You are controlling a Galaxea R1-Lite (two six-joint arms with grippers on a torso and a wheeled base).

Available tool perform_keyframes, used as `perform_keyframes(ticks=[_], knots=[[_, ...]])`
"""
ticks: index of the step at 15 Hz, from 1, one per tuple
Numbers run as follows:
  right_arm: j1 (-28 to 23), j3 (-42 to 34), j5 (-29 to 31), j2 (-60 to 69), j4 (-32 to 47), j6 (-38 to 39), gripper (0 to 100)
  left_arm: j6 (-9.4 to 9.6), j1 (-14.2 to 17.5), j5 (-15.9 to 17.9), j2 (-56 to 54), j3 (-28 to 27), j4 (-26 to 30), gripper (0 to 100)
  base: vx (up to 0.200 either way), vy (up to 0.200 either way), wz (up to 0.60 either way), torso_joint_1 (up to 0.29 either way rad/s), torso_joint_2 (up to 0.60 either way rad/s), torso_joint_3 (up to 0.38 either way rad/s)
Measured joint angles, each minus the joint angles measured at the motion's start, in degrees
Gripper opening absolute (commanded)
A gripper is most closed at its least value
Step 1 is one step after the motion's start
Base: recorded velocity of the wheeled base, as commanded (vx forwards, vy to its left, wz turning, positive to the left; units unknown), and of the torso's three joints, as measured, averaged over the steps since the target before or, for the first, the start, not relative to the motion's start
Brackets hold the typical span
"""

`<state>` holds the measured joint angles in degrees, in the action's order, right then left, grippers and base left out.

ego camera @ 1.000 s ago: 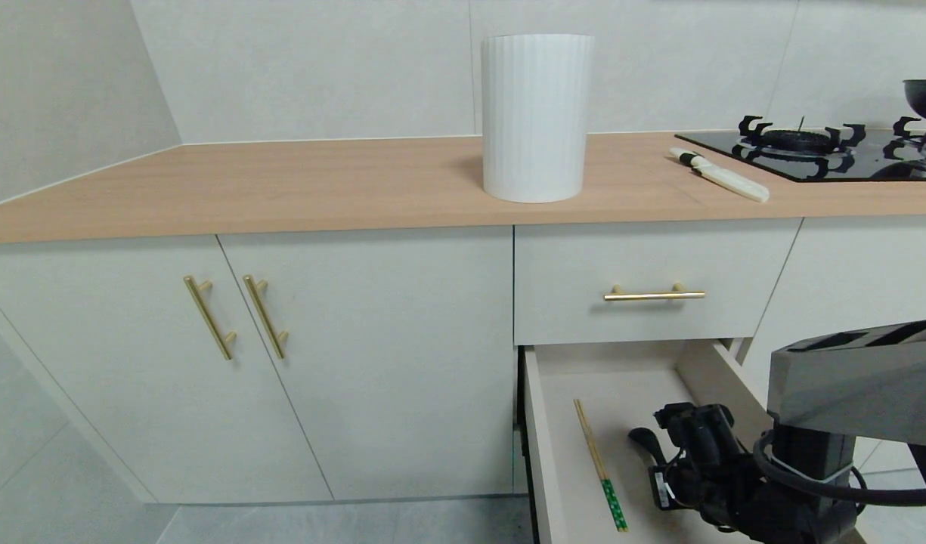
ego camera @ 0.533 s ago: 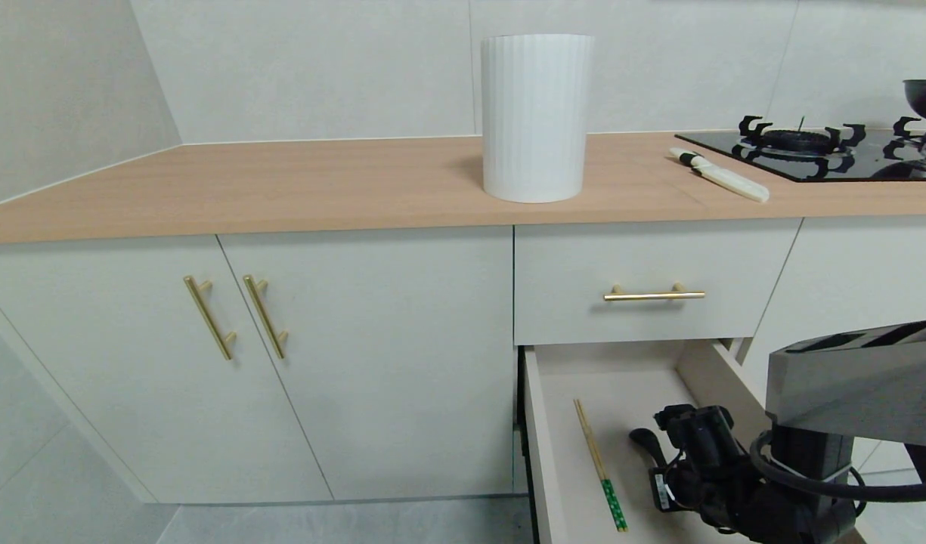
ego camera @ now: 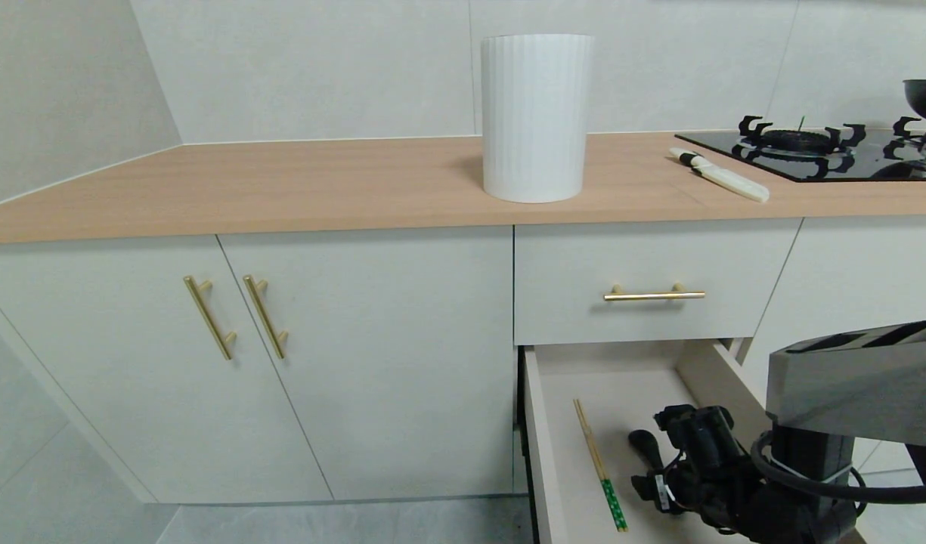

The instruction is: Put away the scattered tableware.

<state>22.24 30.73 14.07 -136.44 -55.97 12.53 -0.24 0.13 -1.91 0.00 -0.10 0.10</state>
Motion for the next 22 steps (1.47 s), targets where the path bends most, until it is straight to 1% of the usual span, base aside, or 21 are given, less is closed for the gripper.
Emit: perform_keyframes(ticks=[3,5,8,12,15,18,20,21,22], knots=[[-0.02,-0.22,0.0,0.5,0.02,0.07,100,0.0,-0.04,0.0,0.0,0.0,0.0,100,0.0,0.0,0.0,0.0,0.0,0.0],[0.04,-1.49,-0.04,3.33,0.07,0.41,100,0.0,0.0,0.0,0.0,0.0,0.0,100,0.0,0.0,0.0,0.0,0.0,0.0],[-0.09,-3.89,-0.11,11.61,1.54,0.66,100,0.0,0.0,0.0,0.0,0.0,0.0,100,0.0,0.0,0.0,0.0,0.0,0.0],[-1.02,-6.27,-0.69,24.34,7.77,0.88,100,0.0,0.0,0.0,0.0,0.0,0.0,100,0.0,0.0,0.0,0.0,0.0,0.0],[-1.76,-8.52,-0.9,32.89,16.09,0.9,100,0.0,0.0,-0.02,0.0,0.0,0.0,100,0.0,0.0,0.0,0.0,0.0,0.0],[-1.95,-9.37,-2.06,43.56,28.4,0.82,100,0.0,0.0,0.0,0.0,0.0,0.0,100,0.0,0.0,0.0,0.0,0.0,0.0],[-1.93,-8.83,-6.05,51.21,39.24,0.73,100,0.04,0.0,0.0,0.0,0.0,0.0,100,0.0,0.0,0.0,0.0,0.0,0.0],[-1.65,-7.86,-7.75,53.97,43.41,0.66,100,0.22,0.02,0.0,0.0,0.05,0.0,100,0.0,0.0,0.0,0.0,0.0,0.0],[-1.12,-7.12,-8.37,55.95,44.73,0.63,100,0.17,0.0,0.0,0.0,0.1,0.0,100,0.0,0.0,0.0,0.0,0.0,0.0]])
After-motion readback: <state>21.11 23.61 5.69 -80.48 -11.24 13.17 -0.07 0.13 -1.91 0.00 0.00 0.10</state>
